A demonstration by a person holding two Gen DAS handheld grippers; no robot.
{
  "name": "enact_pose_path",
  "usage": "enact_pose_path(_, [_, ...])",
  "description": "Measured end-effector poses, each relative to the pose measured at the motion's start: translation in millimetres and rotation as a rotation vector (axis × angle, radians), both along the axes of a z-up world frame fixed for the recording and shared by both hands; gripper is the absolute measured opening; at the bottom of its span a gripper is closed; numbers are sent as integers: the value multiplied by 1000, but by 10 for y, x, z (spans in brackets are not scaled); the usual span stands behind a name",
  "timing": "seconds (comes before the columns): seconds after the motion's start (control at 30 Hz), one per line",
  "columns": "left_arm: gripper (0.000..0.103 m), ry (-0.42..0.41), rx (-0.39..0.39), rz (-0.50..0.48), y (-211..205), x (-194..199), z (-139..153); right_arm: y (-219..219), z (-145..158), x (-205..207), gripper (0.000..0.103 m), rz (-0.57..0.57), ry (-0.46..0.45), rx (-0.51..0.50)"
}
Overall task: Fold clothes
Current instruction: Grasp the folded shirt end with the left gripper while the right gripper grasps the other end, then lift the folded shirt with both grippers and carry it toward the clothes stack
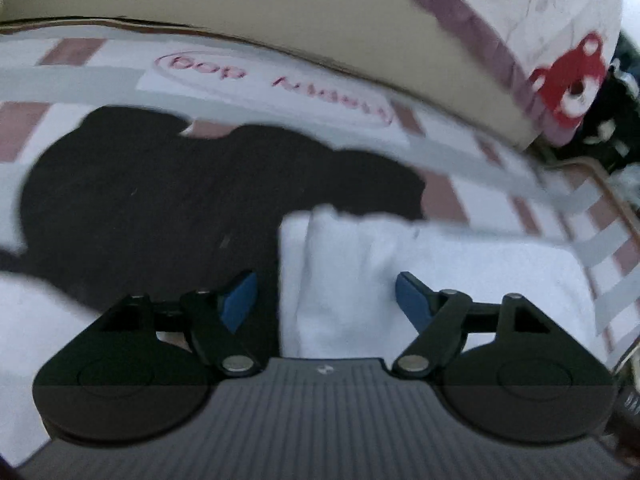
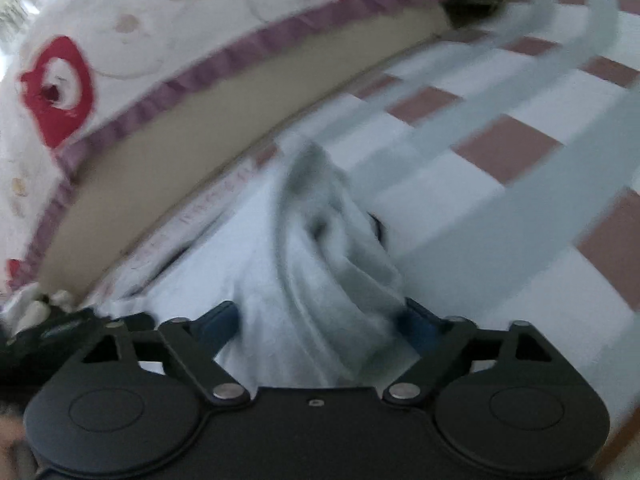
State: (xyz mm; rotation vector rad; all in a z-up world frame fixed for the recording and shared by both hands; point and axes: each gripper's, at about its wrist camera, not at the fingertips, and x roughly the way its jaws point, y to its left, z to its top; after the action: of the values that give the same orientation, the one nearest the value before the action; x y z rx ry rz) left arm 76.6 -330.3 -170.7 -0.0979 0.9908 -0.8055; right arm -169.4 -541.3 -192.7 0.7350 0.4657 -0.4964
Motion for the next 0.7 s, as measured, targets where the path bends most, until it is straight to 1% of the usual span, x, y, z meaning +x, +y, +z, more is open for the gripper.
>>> enact_pose_path(0.03, [63, -4, 5, -13, -48, 32, -3, 2, 12, 46, 91, 20, 11, -28])
enact_pose_path(0.07, [40, -18, 24, -40, -103, 11, 15, 19, 35, 104, 83, 32, 28, -47])
enact_pose_path(0.1, [24, -35, 49, -73, -161, -30, 41, 44, 58, 149, 66, 43, 34, -53])
enact_pose_path(0.13, [20, -58, 62, -98, -189, -83, 72, 84, 91, 163, 56, 46, 27, -50])
enact_pose_path(0.2, [18, -130, 92, -120, -209, -198, 164, 194, 201, 135, 44, 39, 22, -90])
enact_pose_path(0.23, [18, -167, 97, -121, -176, -263, 233, 242, 252, 118, 41, 38, 20, -103])
enact_pose_path(0.33, [17, -234, 67, -49, 83, -466, 503, 408, 488, 96, 39, 47, 5, -118])
enact_pose_path(0.43, [17, -297, 48, 8, 367, -633, 790, 615, 801, 137, 39, 105, -1, -174])
enact_pose_path(0.5, [17, -319, 15, 44, 589, -666, 986, 782, 1027, 152, 39, 152, -8, -228])
enact_pose_path(0.6, [17, -334, -44, 104, 940, -682, 1241, 1021, 1336, 199, 39, 206, -42, -284])
enact_pose_path(0.67, [17, -337, -66, 147, 1152, -694, 1383, 1206, 1518, 237, 39, 245, -62, -329])
enact_pose_path(0.7, [17, -342, -54, 159, 1233, -701, 1455, 1308, 1596, 258, 38, 262, -69, -350])
